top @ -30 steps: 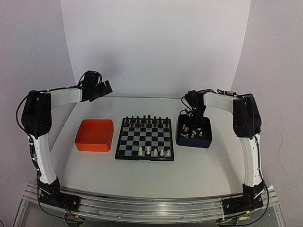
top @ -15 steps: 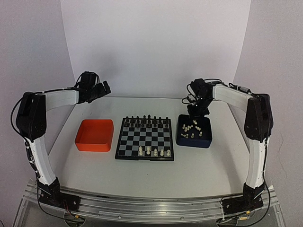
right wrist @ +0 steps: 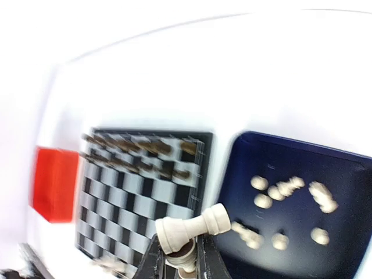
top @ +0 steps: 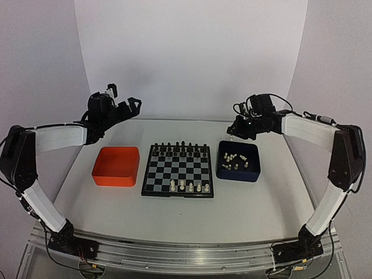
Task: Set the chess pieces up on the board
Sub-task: Pick up the chess piece from the storage box, then place the chess piece in the storage box.
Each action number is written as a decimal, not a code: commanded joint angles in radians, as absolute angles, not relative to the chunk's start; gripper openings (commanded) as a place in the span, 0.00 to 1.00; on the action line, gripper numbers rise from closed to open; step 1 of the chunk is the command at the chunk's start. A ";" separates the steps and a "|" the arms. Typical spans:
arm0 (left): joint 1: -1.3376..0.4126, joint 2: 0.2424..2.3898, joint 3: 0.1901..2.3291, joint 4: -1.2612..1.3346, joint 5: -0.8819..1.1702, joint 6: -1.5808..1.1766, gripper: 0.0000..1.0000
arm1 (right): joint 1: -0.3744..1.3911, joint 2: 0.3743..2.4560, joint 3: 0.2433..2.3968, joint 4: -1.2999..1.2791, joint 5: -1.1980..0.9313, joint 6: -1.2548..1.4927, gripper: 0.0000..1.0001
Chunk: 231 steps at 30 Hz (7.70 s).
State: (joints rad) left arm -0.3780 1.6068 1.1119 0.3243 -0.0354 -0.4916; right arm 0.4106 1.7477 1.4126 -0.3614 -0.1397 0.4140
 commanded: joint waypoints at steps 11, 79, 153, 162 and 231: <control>-0.649 1.582 1.097 0.560 0.229 -0.419 1.00 | 0.496 1.624 1.185 0.418 -0.205 0.922 0.00; -0.881 1.887 1.262 0.849 0.262 -0.504 0.00 | 0.689 1.497 0.881 0.822 -0.035 1.187 0.35; -0.870 1.699 1.306 0.249 0.859 -0.296 0.00 | 0.505 1.353 1.086 -0.053 -1.054 0.071 0.04; -0.870 1.617 1.249 0.159 0.617 -0.270 0.00 | 0.489 1.284 1.038 -0.157 -0.756 0.057 0.00; -0.683 2.123 1.832 -1.433 0.517 -0.578 0.00 | 0.378 1.586 1.319 -0.580 -0.008 0.119 0.92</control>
